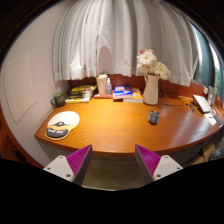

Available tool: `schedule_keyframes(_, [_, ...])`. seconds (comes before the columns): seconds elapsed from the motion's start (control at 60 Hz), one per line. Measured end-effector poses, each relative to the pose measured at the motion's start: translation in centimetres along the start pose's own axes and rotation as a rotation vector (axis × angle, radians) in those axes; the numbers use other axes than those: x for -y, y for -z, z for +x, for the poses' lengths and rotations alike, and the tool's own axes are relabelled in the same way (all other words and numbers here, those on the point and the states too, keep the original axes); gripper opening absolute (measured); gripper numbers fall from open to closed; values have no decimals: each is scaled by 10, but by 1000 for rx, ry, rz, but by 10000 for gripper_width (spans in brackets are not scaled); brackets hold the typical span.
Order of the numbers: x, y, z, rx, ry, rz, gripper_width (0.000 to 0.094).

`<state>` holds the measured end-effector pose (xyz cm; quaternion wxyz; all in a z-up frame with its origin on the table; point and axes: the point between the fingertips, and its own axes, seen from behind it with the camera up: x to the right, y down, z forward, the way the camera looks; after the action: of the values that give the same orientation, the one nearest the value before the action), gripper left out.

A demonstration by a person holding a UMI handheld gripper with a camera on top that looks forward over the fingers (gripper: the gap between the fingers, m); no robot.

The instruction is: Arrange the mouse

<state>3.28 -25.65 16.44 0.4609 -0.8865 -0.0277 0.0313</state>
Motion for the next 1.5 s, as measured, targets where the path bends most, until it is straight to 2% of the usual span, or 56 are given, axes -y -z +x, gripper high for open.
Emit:
schedule_keyframes(0.083, [-65,-40,44,-32,-27,-50,860])
schedule_keyframes(0.3, [-91,-100,148,-154,-72,-127,849])
schedule_keyframes(0.467, [-73,-161,201,-183,-92,-162,840])
schedule_keyframes(0.817, [-5,-290,242,-119,-57,-195,836])
schedule_keyframes(1.067, [26,-329,222,-10,-39,-222,724])
schedule_keyframes(1.183, [29,-342,223,-22,-8,-241,598])
schedule_keyframes(1.4, [30,-348,221,-28,66,-233,527])
schedule_keyframes(1.5, [30,-349,220,-33,43,-243,449])
